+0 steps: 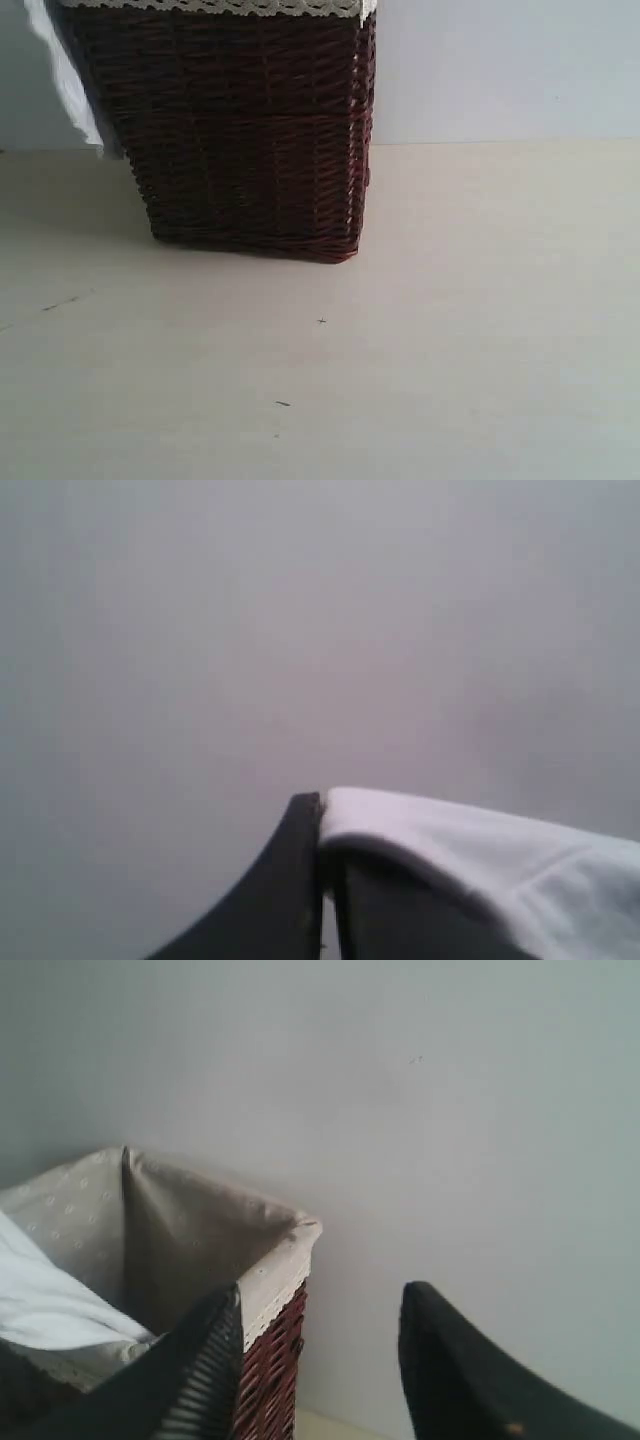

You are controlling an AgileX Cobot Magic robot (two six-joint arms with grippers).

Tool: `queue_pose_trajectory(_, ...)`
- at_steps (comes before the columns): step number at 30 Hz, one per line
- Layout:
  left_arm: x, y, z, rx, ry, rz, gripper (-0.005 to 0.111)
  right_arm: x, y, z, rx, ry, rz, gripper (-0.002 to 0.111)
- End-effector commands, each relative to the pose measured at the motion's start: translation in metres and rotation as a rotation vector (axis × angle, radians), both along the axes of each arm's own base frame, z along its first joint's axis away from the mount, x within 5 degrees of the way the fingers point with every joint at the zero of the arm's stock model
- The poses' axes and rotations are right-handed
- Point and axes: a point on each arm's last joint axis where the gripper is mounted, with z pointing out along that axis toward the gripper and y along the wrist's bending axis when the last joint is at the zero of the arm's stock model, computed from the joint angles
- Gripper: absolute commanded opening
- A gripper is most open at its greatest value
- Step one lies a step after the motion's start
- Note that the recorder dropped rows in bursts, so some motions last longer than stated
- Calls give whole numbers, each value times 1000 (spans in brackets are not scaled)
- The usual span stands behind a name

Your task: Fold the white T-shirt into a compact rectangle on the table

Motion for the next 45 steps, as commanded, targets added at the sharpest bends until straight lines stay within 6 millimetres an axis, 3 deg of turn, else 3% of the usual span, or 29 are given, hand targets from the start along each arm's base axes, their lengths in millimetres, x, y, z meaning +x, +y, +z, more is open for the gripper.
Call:
queue_pose_trajectory(1, -15, 12, 34, -67, -105, 9, 0, 22, 12, -24, -4, 167, 106, 29)
queue_pose_trajectory(4, -8, 10, 35, -54, -61, 31, 0, 36, 32, -44, -5, 275, 316, 7)
queue_pose_trajectory(6, -3, 7, 34, -46, -46, 38, 0, 45, 43, -58, 2, 333, 447, 0)
queue_pose_trajectory(10, 5, 1, 31, -35, -33, 40, 0, 68, 62, -84, 62, 415, 652, 0)
queue_pose_trajectory(15, 16, -5, 26, 1, -41, 62, 0, 82, 74, -124, -24, 532, 918, 0)
queue_pose_trajectory(20, 15, -9, 32, -29, -127, 31, 0, 121, 76, -164, 35, 591, 841, 0)
queue_pose_trajectory(27, -8, 6, 73, -146, -320, 14, 0, 166, 75, -215, 76, 607, 694, 0)
queue_pose_trajectory(30, -5, 10, 85, -239, -335, -12, 0, 181, 73, -234, 75, 602, 634, 0)
queue_pose_trajectory(34, 1, 19, 95, -367, -363, -44, 0, 198, 68, -246, 94, 548, 512, 0)
queue_pose_trajectory(38, -1, 32, 105, -467, -406, -77, 0, 203, 68, -252, 94, 520, 504, 0)
queue_pose_trajectory(45, -27, 59, 125, -621, -533, -163, 0, 207, 70, -263, 113, 544, 506, 0)
